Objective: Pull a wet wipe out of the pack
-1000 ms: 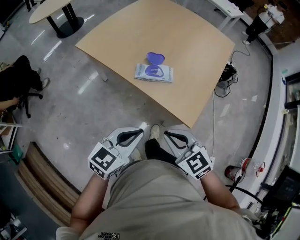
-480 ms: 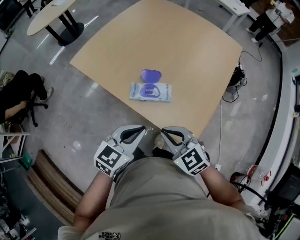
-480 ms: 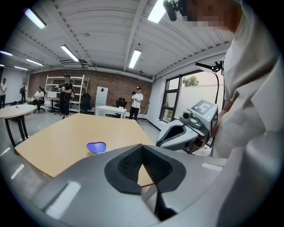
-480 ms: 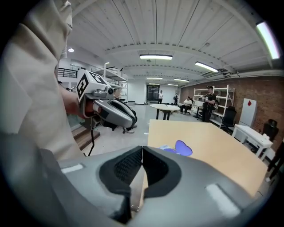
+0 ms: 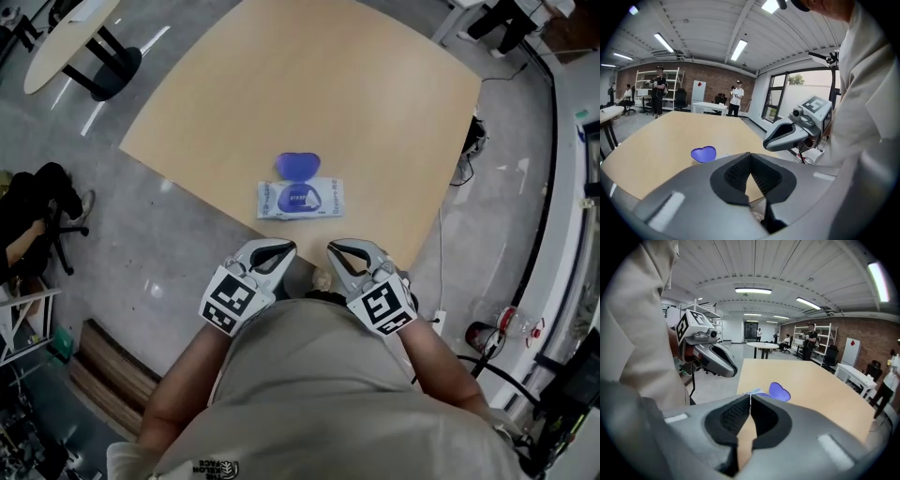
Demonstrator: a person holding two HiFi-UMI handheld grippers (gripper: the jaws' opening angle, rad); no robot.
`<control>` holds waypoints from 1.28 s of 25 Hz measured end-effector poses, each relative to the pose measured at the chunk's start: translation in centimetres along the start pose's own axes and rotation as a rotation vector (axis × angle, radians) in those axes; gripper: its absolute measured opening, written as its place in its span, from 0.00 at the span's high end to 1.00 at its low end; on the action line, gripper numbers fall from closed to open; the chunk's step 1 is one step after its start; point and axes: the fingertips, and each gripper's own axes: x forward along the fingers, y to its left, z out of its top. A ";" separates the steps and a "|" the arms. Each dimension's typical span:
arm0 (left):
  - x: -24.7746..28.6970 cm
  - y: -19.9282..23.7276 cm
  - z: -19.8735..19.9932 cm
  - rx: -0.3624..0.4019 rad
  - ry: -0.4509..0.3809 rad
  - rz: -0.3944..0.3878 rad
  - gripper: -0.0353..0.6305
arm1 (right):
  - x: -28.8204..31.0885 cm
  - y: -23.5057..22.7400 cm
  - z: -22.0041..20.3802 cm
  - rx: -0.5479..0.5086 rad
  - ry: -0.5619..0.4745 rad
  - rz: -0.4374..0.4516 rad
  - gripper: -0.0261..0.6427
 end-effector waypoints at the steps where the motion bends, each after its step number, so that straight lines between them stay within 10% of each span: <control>1: 0.4 0.8 -0.4 0.001 0.014 -0.012 0.94 | 0.7 -0.4 -0.2 0.004 0.017 -0.008 0.95; 32: 8.2 11.7 -8.4 0.072 0.238 -0.218 0.94 | 13.2 -6.3 -7.4 0.164 0.354 -0.149 0.89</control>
